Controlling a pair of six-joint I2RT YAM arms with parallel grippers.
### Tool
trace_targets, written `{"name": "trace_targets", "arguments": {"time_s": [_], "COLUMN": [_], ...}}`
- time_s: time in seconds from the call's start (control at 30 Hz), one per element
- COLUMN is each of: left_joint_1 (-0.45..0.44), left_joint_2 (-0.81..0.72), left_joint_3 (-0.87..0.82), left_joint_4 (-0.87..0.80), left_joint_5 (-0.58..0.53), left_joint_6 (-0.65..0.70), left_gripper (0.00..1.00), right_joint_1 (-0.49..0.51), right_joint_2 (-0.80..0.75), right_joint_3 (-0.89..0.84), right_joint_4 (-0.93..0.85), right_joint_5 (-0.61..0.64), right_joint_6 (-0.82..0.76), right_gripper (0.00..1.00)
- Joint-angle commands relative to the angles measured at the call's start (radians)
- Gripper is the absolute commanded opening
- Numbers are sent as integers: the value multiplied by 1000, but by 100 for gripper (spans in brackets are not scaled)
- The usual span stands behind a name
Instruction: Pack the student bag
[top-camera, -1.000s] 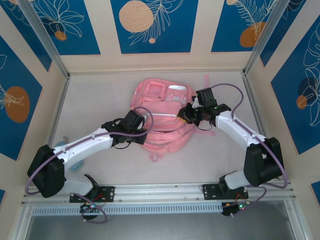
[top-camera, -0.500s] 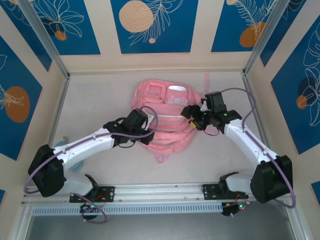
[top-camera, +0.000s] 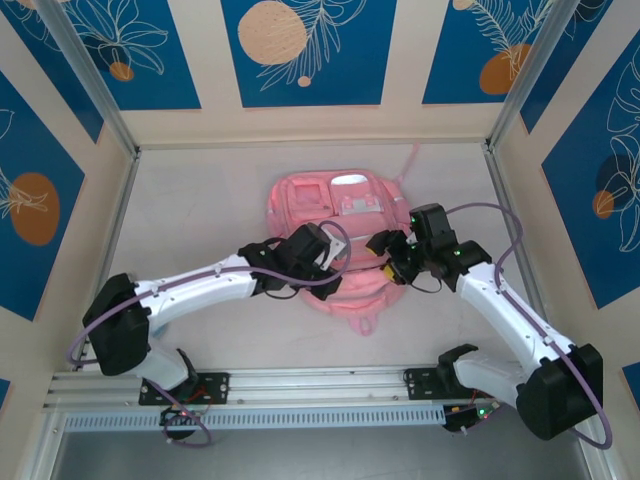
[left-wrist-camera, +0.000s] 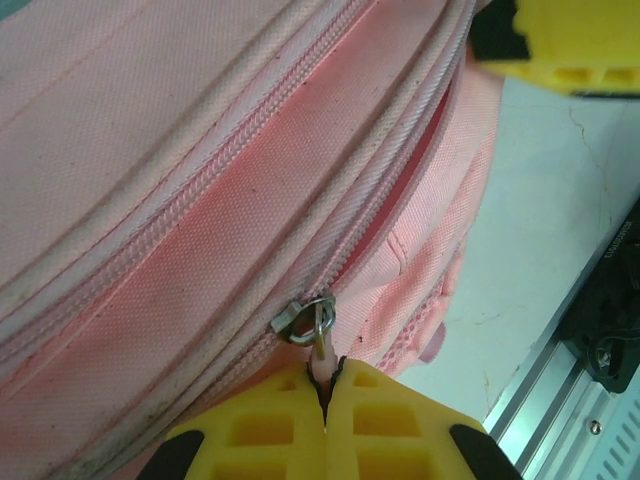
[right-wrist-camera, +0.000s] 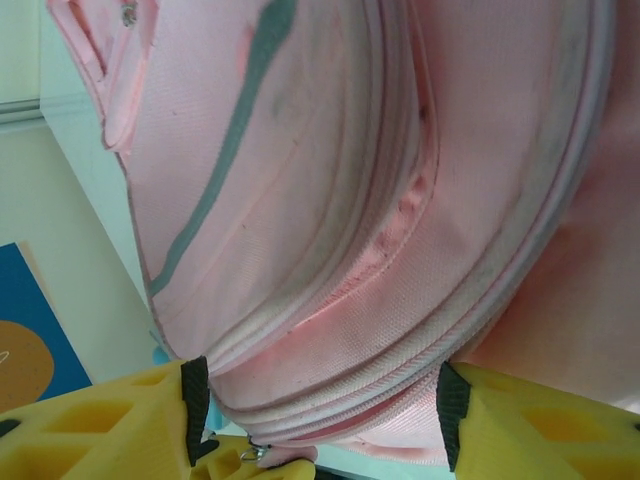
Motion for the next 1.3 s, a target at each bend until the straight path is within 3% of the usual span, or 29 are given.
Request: {"name": "trace_targets", "arguments": {"time_s": [0.0, 0.13, 0.37, 0.53, 0.77, 0.97, 1.27], "left_joint_1": [-15, -18, -19, -19, -18, 23, 178], "left_joint_2": [4, 1, 2, 0, -20, -118, -204], "left_joint_3": [58, 56, 48, 48, 51, -48, -149], "left_joint_4": [56, 52, 42, 38, -71, -139, -179], "left_joint_5": [31, 24, 15, 5, -127, -196, -188], "left_joint_6": [23, 28, 27, 27, 18, 12, 70], "left_gripper": [0, 0, 0, 0, 0, 0, 0], "right_joint_1": [9, 12, 12, 12, 12, -10, -30], "right_joint_2": [11, 38, 38, 58, 60, 27, 27], "right_joint_3": [-39, -46, -17, -25, -19, -4, 21], "right_joint_4": [65, 124, 148, 197, 152, 74, 51], "right_joint_5": [-47, -82, -67, -90, -33, 25, 0], "right_joint_6": [77, 97, 87, 103, 66, 16, -36], "right_gripper": [62, 56, 34, 34, 11, 5, 2]}}
